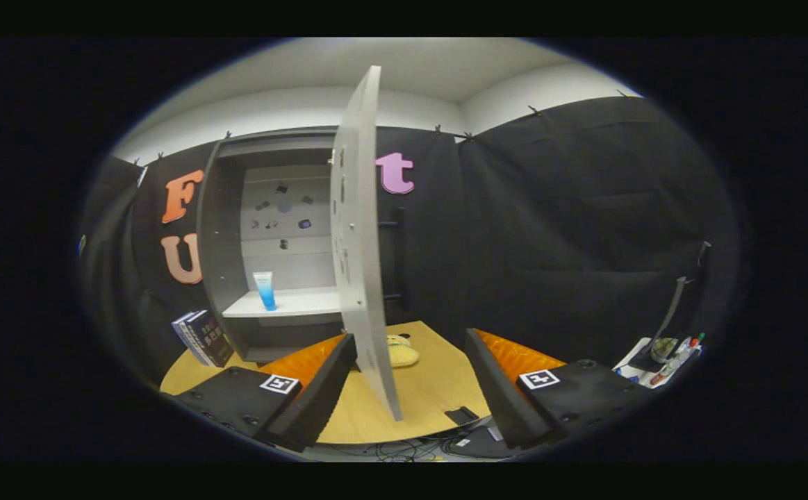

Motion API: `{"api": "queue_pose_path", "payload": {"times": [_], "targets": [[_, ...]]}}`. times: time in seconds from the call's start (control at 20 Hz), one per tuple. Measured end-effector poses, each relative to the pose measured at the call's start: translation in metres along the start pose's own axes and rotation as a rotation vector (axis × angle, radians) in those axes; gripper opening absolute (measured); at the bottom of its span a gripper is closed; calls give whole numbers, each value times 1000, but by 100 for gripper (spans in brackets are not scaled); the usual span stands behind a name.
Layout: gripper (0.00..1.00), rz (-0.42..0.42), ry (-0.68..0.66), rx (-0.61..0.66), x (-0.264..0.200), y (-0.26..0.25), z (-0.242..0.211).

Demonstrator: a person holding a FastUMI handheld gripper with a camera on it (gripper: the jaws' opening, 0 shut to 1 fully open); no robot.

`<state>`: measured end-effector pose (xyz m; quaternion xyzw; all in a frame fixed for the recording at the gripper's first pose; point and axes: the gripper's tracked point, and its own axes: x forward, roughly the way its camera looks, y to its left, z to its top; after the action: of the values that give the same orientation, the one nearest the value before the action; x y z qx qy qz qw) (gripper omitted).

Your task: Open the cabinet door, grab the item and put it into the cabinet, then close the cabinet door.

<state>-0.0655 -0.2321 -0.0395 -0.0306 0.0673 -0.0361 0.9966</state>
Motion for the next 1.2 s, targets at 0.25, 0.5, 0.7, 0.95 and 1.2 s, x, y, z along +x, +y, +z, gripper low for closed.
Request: {"api": "queue_pose_path", "payload": {"times": [0.25, 0.5, 0.7, 0.95, 1.2], "targets": [[98, -37, 27, -7, 50, -34, -33], [98, -19, 73, 57, 89, -37, -61], [98, 17, 103, 46, 98, -23, -72], [96, 11, 106, 50, 95, -21, -72], [97, 39, 108, 42, 86, 3, -74]]}}
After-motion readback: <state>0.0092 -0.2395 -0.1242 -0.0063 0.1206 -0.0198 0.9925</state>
